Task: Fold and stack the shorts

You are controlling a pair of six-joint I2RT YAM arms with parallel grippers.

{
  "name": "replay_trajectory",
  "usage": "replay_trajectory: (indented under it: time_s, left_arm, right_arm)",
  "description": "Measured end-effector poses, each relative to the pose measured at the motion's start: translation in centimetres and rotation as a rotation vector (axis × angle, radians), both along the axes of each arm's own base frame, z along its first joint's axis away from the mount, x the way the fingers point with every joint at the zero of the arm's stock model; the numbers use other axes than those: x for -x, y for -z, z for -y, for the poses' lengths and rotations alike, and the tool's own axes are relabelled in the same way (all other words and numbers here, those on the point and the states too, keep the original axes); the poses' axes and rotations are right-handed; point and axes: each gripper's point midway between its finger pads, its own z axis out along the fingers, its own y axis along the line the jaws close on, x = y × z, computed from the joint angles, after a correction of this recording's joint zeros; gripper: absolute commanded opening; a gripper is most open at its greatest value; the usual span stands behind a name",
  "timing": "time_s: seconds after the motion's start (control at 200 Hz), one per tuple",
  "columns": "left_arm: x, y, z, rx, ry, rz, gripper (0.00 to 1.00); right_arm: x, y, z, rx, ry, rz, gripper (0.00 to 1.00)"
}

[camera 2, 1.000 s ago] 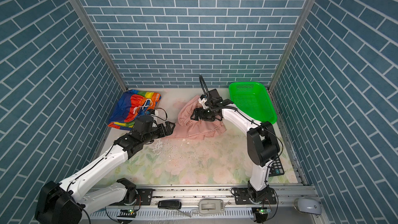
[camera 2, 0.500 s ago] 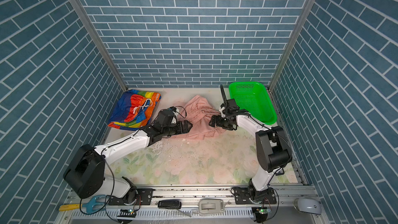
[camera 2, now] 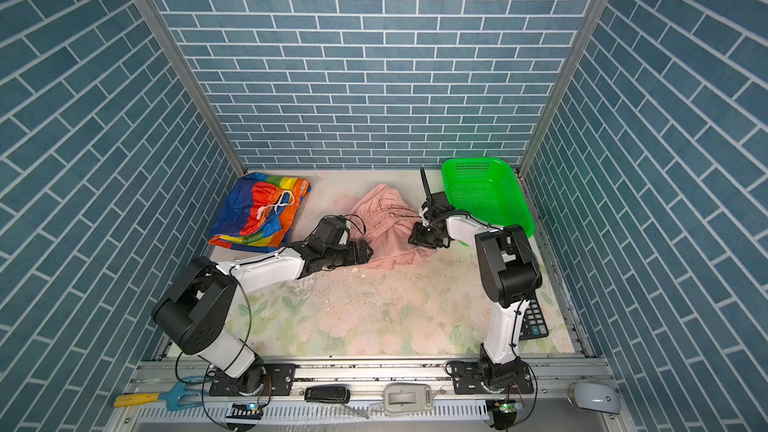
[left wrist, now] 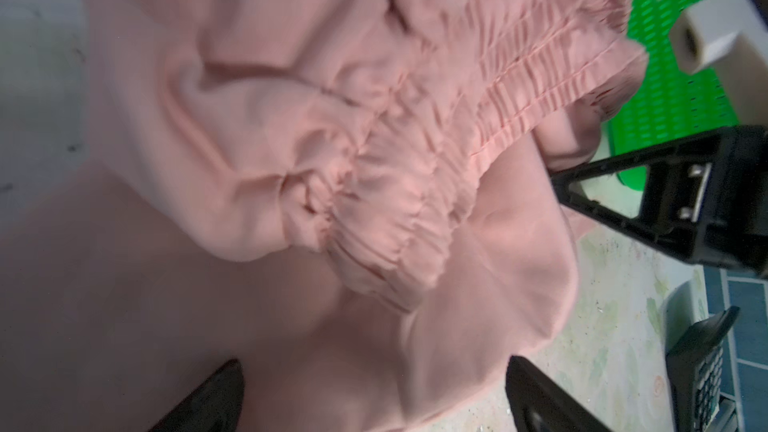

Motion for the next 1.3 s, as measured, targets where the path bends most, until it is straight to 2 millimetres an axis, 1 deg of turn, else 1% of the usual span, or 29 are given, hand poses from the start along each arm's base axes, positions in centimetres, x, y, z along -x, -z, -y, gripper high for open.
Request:
replay_trajectory:
  time_s: [0.06,0.105,0.175,0.25,0.32,0.385,0.485,0.56,0.62,0.65,0.705,0.75,0.785,0.83,0.86,0.925,0.98,1.04,1.085,1.14,1.205,1.24,1.295]
  left_arm:
    - [0.4,1.4,0.1,0.001,0.003,-0.027,1.00]
    - [0.2,1.1,0.5,0.025,0.001,-0.020,1.00]
    - [0.1,1.0,1.3,0.049,0.004,-0.010,1.00]
    - [0.3,1.0,2.5,0.067,0.021,-0.001,1.00]
    - [0.9,0.9,4.4,0.085,0.054,0.006,1.00]
    - [1.5,0.8,6.2,0.111,0.079,0.013,1.00]
    - [2.9,0.6,8.8,0.169,0.108,0.007,1.00]
    - [4.0,0.4,10.7,0.218,0.126,-0.008,1.00]
    - [5.1,0.2,12.0,0.249,0.147,-0.023,1.00]
    - [5.6,0.1,12.4,0.259,0.153,-0.032,1.00]
    - [6.4,0.0,12.7,0.270,0.162,-0.045,1.00]
    - [6.8,-0.2,12.4,0.268,0.161,-0.049,1.00]
    - [7.1,-0.5,11.7,0.258,0.155,-0.049,0.99]
    - [7.2,-1.4,10.7,0.243,0.144,-0.037,1.00]
    - [7.2,-2.4,9.9,0.232,0.134,-0.018,1.00]
    - [6.8,-5.1,8.3,0.229,0.119,0.040,0.99]
    - [6.2,-7.9,6.7,0.236,0.097,0.102,1.00]
    - [5.2,-10.5,4.5,0.238,0.058,0.169,1.00]
    - [4.5,-11.6,2.7,0.228,0.025,0.203,1.00]
    - [3.6,-12.2,0.8,0.202,-0.013,0.229,1.00]
    - [2.7,-11.8,-1.1,0.154,-0.046,0.226,1.00]
    - [2.3,-11.2,-1.7,0.124,-0.053,0.214,1.00]
    - [1.9,-10.3,-2.1,0.083,-0.050,0.191,1.00]
  right_arm:
    - [-1.1,-0.2,-0.3,-0.001,0.003,0.014,0.16]
    - [-1.8,-0.5,-0.6,0.000,-0.002,0.026,0.08]
    - [-3.0,-1.1,-1.0,0.002,-0.003,0.040,0.02]
    - [-4.5,-2.0,-1.4,-0.001,-0.001,0.063,0.00]
    - [-5.6,-3.2,-1.9,-0.010,-0.001,0.088,0.00]
    - [-6.6,-4.7,-2.4,-0.023,-0.003,0.117,0.00]
    - [-7.5,-7.0,-3.5,-0.038,-0.015,0.155,0.00]
    - [-7.7,-8.9,-5.3,-0.052,-0.045,0.183,0.00]
    - [-7.7,-10.5,-7.6,-0.064,-0.090,0.215,0.00]
    - [-7.5,-11.2,-9.1,-0.074,-0.118,0.232,0.00]
    - [-7.0,-12.0,-11.3,-0.088,-0.163,0.248,0.09]
    - [-6.4,-12.3,-12.6,-0.096,-0.193,0.251,0.19]
    - [-5.8,-12.4,-13.5,-0.098,-0.220,0.250,0.27]
    - [-5.3,-12.2,-13.9,-0.089,-0.246,0.246,0.39]
    - [-5.1,-12.1,-13.9,-0.083,-0.255,0.242,0.44]
    - [-5.0,-11.4,-13.1,-0.068,-0.254,0.226,0.57]
    - [-4.8,-10.6,-11.9,-0.055,-0.235,0.205,0.65]
    - [-3.8,-9.4,-10.2,-0.032,-0.219,0.171,0.73]
    - [-2.9,-8.8,-8.8,-0.018,-0.205,0.152,0.77]
    - [-1.8,-8.4,-7.3,-0.003,-0.183,0.137,0.83]
    - [-0.1,-8.4,-5.8,0.012,-0.166,0.133,0.89]
    - [0.8,-8.6,-5.1,0.013,-0.154,0.137,0.93]
    - [2.0,-8.9,-4.3,0.008,-0.141,0.147,0.97]
